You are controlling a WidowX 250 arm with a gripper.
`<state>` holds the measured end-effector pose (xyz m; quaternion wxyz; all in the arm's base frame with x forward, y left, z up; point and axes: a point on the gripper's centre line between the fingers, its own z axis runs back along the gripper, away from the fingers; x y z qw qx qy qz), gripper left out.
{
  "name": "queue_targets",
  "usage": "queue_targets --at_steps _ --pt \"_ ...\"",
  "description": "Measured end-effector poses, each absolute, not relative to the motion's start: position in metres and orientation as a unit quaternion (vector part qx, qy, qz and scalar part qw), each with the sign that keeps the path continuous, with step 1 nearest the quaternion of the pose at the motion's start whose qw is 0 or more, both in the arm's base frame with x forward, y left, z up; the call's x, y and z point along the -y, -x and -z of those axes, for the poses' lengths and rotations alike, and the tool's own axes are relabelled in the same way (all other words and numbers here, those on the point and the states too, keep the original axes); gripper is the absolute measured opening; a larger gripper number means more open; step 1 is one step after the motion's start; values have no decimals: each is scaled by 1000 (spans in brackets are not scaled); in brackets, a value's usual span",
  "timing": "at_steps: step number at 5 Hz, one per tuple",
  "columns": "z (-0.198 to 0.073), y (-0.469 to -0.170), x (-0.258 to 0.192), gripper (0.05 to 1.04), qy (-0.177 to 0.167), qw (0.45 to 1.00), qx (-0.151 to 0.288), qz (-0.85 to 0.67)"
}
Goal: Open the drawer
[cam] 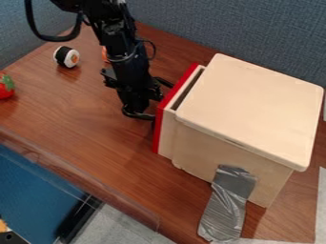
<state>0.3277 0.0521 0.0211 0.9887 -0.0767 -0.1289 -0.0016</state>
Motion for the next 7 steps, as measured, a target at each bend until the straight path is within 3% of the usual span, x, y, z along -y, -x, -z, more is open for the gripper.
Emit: queue_targets --at_steps 6,7 --pt "-29 -323 -106 136 64 989 132 -23" --pt "-30 -325 -110 180 60 989 132 -20"
